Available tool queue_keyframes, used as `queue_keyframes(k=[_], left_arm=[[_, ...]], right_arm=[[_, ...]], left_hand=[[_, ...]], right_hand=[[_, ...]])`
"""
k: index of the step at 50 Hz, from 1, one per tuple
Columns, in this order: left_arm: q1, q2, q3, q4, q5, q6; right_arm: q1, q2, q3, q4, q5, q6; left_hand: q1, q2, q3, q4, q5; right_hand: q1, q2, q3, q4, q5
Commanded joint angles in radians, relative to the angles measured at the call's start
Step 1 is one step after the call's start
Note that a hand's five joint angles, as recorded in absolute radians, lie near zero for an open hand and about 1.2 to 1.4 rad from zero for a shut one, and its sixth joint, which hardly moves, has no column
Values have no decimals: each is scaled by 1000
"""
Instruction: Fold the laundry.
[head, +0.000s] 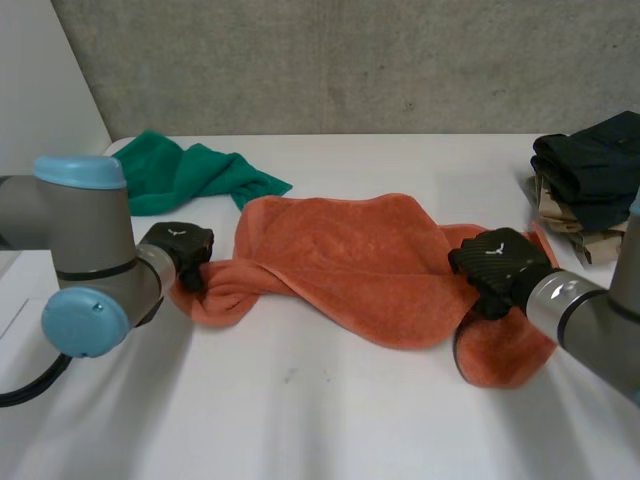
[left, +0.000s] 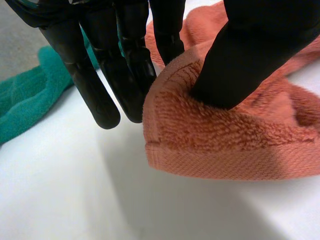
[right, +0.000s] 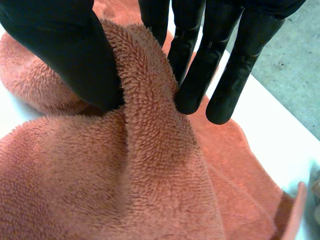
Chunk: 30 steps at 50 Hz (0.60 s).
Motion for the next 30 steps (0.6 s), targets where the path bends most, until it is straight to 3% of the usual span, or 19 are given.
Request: queue_keyframes(k=[1,10,15,21,24,25,26,28,29,30], left_arm=[[-4,246,-123,-23,7,1],[-8,465,-260,-3,22,3],[-22,471,-324,-3,59,1],[-39,416,-335,43,68,3],[-39,362,-314,71,66,4],[-38,345,-303,80,66,4],[-38,330,-292,86,65,4],[-39,293,-260,98,60,4],[-39,279,-248,99,59,3],[-39,270,-237,99,59,4]], right_arm=[[-57,-113,-104,246,-5,-92],[-89,-139,-256,459,4,-279],[-78,-7,-356,559,10,-399],[-58,163,-502,524,-4,-520],[-23,278,-569,394,-5,-563],[-9,306,-574,342,-5,-571],[6,333,-574,261,4,-576],[15,350,-563,172,10,-566],[21,354,-547,92,19,-554],[23,349,-536,59,27,-547]], left_hand=[[245,202,209,201,245],[245,202,209,201,245],[245,202,209,201,245],[245,202,209,201,245],[245,202,209,201,245],[245,202,209,201,245],[245,202,209,201,245],[245,202,209,201,245],[245,202,209,201,245],[245,202,209,201,245]], right_hand=[[407,221,213,208,229],[407,221,213,208,229],[407,221,213,208,229],[407,221,213,208,229],[407,221,213,208,229],[353,167,158,154,175],[-14,-200,-208,-213,-192],[-429,-615,-624,-629,-607],[-815,-1000,-1009,-1014,-992],[-815,-1000,-1009,-1014,-992]])
